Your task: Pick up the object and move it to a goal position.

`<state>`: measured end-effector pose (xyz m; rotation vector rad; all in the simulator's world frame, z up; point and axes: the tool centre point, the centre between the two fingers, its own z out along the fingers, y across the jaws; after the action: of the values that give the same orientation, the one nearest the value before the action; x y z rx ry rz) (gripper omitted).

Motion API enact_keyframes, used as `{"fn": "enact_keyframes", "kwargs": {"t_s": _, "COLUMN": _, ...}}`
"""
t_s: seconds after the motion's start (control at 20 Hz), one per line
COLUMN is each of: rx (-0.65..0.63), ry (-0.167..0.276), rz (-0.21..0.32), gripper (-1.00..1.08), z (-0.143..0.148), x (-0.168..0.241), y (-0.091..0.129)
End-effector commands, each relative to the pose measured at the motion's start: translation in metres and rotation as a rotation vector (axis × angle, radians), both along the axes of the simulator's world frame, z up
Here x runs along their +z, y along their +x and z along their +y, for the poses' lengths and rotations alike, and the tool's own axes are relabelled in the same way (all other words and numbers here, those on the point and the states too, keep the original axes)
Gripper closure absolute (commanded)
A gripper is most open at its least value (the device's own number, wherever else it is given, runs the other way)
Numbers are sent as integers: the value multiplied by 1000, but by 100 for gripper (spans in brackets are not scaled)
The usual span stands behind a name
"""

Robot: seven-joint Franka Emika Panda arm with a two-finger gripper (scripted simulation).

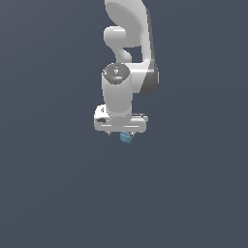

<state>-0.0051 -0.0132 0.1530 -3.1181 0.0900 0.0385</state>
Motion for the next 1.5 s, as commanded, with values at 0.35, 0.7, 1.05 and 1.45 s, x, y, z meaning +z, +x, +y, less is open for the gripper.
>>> {"fn": "enact_keyframes", "kwargs": {"t_s": 0.35, "rx": -114, "ry": -9, "rz": -5, "gripper": -92, "z": 10, "x": -24, "y": -18}}
{"fn": "enact_keyframes", "kwargs": {"t_s": 0.7, "rx": -240, "ry": -20, "rz": -13, "gripper": -92, "z": 19, "x": -47, "y": -41}}
{"fn": "enact_keyframes", "kwargs": {"t_s": 1.05, "rx": -312, "ry": -25, "rz": -19, "gripper": -92, "z": 23, "x": -60, "y": -54}}
{"fn": "enact_keyframes", "kwargs": {"t_s": 1.45, "rx": -323, "ry": -26, "rz": -19, "gripper": -92, "z": 24, "x": -63, "y": -57}}
